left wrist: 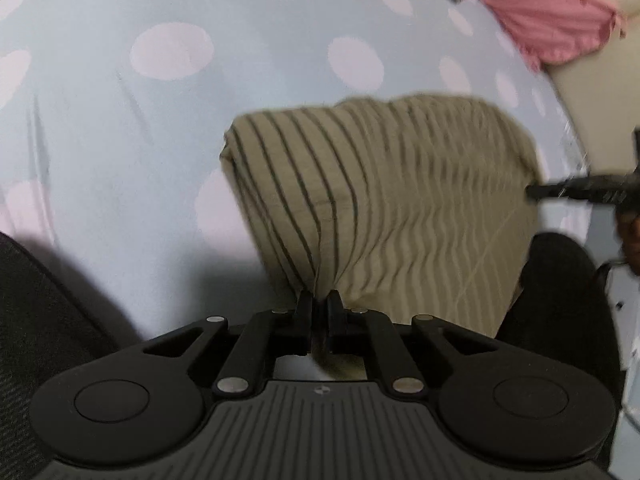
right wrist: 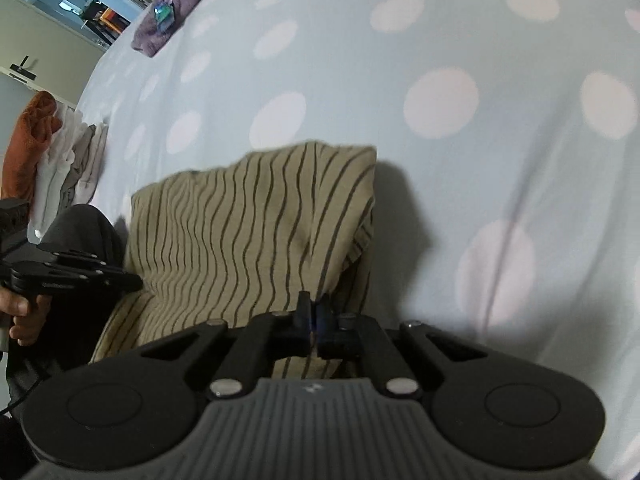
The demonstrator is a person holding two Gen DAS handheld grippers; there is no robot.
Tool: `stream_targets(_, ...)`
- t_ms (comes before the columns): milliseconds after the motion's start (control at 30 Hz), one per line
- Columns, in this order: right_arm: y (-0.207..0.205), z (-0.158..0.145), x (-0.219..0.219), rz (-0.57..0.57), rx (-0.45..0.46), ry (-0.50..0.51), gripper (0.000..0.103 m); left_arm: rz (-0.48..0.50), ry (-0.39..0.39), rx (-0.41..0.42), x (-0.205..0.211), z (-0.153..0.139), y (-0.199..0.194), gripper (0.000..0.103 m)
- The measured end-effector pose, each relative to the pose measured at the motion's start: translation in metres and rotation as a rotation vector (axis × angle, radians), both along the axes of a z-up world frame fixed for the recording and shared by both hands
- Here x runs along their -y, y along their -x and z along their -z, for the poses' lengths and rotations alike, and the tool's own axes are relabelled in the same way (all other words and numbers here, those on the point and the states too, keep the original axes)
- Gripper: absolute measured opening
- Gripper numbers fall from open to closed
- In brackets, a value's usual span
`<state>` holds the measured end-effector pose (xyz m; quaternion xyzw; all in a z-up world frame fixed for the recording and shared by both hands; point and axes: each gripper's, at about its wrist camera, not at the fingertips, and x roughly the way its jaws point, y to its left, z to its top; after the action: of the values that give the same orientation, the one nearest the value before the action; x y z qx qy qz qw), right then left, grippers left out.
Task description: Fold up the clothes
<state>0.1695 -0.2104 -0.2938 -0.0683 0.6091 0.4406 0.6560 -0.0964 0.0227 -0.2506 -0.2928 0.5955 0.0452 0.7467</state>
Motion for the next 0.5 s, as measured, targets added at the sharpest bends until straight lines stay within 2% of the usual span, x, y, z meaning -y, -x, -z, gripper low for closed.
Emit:
stream_targets(67,0.002,0.006,-0.004,-0.021,-0.001,0.033,0.002,0.075,-0.019,-0.076,0.009,0.009,0.0,0.005)
stream_targets(133,0.006,0.016,-0.009,-0.051,-0.01,0.074,0.003,0.105,-0.039,-0.115,0.015,0.015,0.001,0.005)
stream_targets(200,0.011,0.027,-0.017,-0.091,-0.02,0.115,0.013,0.096,-0.045,-0.104,0.012,0.01,0.002,0.009)
stream_targets(233,0.011,0.026,-0.019,-0.099,-0.014,0.12,0.034,0.079,-0.044,-0.092,0.007,0.006,0.002,0.018)
stream_targets(267,0.008,0.024,-0.019,-0.1,-0.008,0.115,0.071,0.056,-0.041,-0.07,0.0,-0.001,0.004,0.023)
stream_targets(300,0.004,0.019,-0.018,-0.09,0.004,0.097,0.084,0.032,-0.036,-0.046,-0.007,-0.007,0.005,0.033)
stream_targets(333,-0.002,0.013,-0.015,-0.081,0.009,0.071,0.089,0.005,-0.015,0.0,-0.016,-0.014,0.007,0.046)
stream_targets(400,-0.017,0.002,-0.012,-0.072,0.001,0.023,0.089,-0.026,0.042,0.051,-0.032,-0.018,0.006,0.06)
stream_targets(500,-0.037,-0.009,-0.017,-0.081,0.02,0.011,0.089,-0.059,0.107,0.07,-0.052,-0.016,0.0,0.061)
